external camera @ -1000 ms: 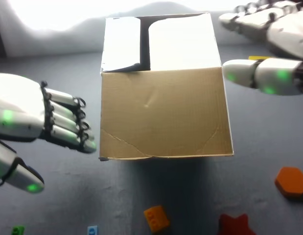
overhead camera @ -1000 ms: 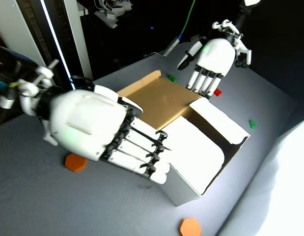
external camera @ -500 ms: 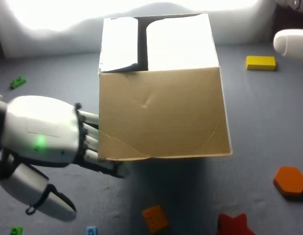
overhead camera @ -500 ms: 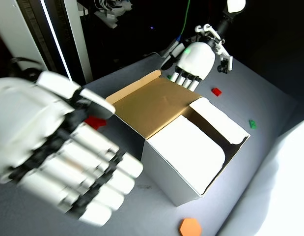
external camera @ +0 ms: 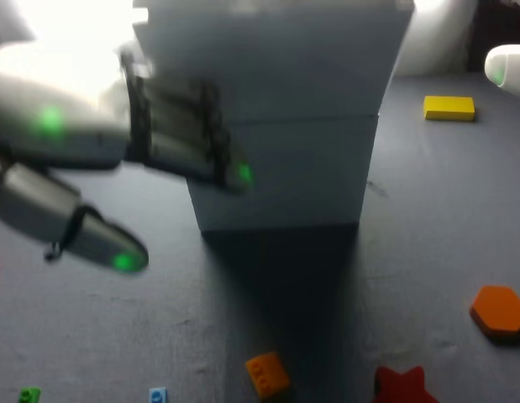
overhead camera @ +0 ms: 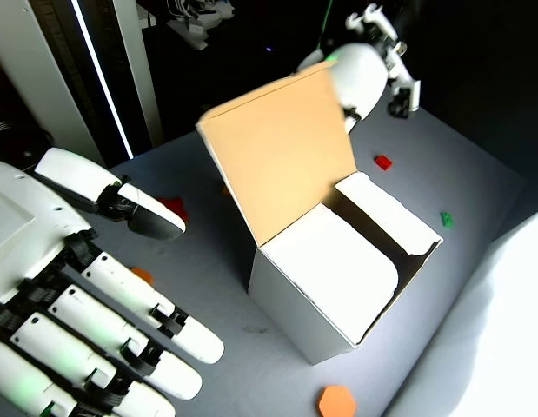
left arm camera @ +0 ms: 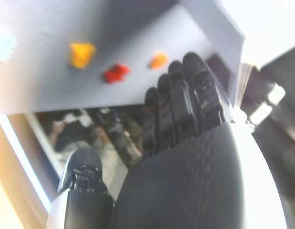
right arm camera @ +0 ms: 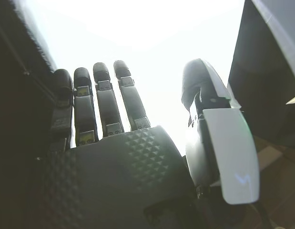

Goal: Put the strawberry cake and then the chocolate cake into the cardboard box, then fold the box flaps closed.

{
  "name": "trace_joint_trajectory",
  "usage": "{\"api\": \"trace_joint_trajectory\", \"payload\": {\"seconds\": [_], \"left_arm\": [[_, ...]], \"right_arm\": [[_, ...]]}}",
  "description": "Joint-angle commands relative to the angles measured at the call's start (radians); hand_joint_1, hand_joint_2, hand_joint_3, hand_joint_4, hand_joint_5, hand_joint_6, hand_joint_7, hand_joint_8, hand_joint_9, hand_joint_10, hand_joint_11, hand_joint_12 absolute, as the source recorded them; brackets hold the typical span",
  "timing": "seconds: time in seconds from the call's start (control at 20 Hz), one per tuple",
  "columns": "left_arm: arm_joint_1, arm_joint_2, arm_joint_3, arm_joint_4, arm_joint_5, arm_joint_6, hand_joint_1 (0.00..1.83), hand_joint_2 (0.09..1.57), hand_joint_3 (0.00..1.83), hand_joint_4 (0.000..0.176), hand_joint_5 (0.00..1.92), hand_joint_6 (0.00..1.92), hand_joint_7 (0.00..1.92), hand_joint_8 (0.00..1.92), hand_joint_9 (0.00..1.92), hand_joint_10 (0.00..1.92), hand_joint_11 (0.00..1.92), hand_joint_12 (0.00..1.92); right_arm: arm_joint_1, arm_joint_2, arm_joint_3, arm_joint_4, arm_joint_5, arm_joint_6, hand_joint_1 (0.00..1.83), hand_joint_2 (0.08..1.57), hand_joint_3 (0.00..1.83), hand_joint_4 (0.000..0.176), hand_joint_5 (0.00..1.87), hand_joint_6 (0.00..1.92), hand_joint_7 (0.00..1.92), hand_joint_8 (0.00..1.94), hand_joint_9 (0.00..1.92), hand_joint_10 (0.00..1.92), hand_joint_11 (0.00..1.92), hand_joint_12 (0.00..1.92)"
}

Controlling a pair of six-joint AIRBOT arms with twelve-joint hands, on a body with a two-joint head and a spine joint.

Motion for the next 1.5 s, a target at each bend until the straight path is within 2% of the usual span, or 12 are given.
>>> {"api": "trace_joint_trajectory", "payload": {"seconds": [0.0,0.1,0.2,0.5,0.65,0.7,0.9,1.05,1.45], "left_arm": [[-0.027,0.002,0.012,-0.064,-0.021,-0.013,0.00,1.23,0.00,0.000,0.25,0.00,0.25,0.00,0.25,0.00,0.00,0.80],[-0.097,-0.035,0.065,-0.046,-0.022,-0.041,0.00,1.23,0.00,0.000,0.26,0.01,0.26,0.00,0.26,0.00,0.00,0.80],[-0.120,-0.087,0.125,-0.045,-0.019,-0.042,0.00,1.22,0.00,0.000,0.25,0.00,0.27,0.00,0.28,0.01,0.00,0.84],[-0.113,-0.284,0.346,-0.033,-0.003,-0.024,0.02,1.25,0.01,0.000,0.25,0.00,0.24,0.00,0.25,0.00,0.00,0.76],[-0.086,-0.396,0.488,-0.034,-0.003,-0.013,0.00,1.25,0.01,0.000,0.25,0.00,0.24,0.00,0.25,0.00,0.00,0.77],[-0.077,-0.412,0.510,-0.034,-0.003,-0.013,0.00,1.25,0.01,0.000,0.25,0.00,0.24,0.00,0.25,0.00,0.00,0.77],[-0.028,-0.424,0.521,-0.035,-0.003,-0.012,0.00,1.24,0.00,0.000,0.28,0.01,0.27,0.01,0.28,0.01,0.00,0.83],[0.002,-0.408,0.498,-0.035,0.002,-0.012,0.00,1.24,0.00,0.000,0.26,0.00,0.26,0.00,0.29,0.01,0.00,0.84],[-0.065,-0.351,0.485,-0.023,-0.009,-0.039,0.00,1.25,0.00,0.000,0.27,0.00,0.27,0.01,0.28,0.00,0.00,0.82]], "right_arm": [[0.014,0.012,0.007,-0.040,0.104,0.013,0.00,1.30,0.00,0.000,0.18,0.01,0.18,0.01,0.15,0.01,0.00,0.47],[0.013,0.012,0.011,-0.040,0.104,0.014,0.00,1.30,0.00,0.000,0.17,0.00,0.18,0.00,0.14,0.00,0.00,0.47],[0.012,0.011,0.015,-0.040,0.104,0.014,0.00,1.30,0.00,0.000,0.16,0.00,0.18,0.00,0.14,0.00,0.00,0.47],[0.010,0.010,0.018,-0.040,0.098,0.014,0.00,1.31,0.00,0.000,0.15,0.00,0.16,0.00,0.14,0.00,0.00,0.46],[0.010,0.009,0.018,-0.040,0.094,0.014,0.00,1.32,0.00,0.000,0.14,0.01,0.16,0.00,0.14,0.00,0.00,0.42],[0.010,0.009,0.018,-0.040,0.093,0.014,0.00,1.32,0.00,0.000,0.14,0.01,0.16,0.00,0.14,0.00,0.00,0.42],[0.009,0.009,0.018,-0.040,0.092,0.014,0.00,1.32,0.00,0.000,0.17,0.02,0.20,0.01,0.16,0.01,0.00,0.48],[0.008,0.009,0.019,-0.040,0.092,0.014,0.00,1.31,0.00,0.000,0.17,0.01,0.20,0.01,0.17,0.01,0.00,0.41],[0.006,0.009,0.018,-0.040,0.089,0.014,0.00,1.31,0.00,0.000,0.16,0.00,0.17,0.00,0.13,0.00,0.00,0.33]]}}
